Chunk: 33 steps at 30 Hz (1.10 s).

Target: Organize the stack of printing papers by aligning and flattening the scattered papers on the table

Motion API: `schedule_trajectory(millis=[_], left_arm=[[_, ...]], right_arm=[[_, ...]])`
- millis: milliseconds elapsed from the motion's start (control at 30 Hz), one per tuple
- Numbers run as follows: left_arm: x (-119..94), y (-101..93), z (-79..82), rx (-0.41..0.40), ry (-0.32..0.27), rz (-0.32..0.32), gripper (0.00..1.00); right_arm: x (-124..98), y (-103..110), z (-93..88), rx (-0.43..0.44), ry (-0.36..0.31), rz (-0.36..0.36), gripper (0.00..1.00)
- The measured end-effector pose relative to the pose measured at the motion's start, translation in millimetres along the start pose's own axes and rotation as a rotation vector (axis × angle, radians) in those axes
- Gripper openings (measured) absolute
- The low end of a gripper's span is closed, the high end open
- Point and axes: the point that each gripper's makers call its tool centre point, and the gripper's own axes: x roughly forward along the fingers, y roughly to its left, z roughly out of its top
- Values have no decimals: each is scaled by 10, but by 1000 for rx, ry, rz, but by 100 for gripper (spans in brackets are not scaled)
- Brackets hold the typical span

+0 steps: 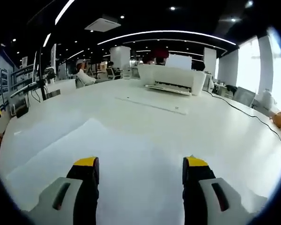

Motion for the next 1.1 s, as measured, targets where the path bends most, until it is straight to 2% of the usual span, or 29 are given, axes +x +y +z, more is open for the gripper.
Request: schedule_trajectory(millis=[200,433,700,967,1100], left_arm=[[37,51,-37,-14,8,-1,66],[40,79,-48,-21,13,2,66],[13,68,-55,-22,10,4,66],[-20,50,-63,-21,4,1,66],[-28,53,-68,-23,0,-1,66]], right_arm=[[125,-102,-16,3,4,-4,68],[149,-148,-32,11,3,-9,68],[211,-166,-75,22,7,18,66],[231,-210,-61,22,-48,31,64],[224,-143,-69,18,-50,51,52]])
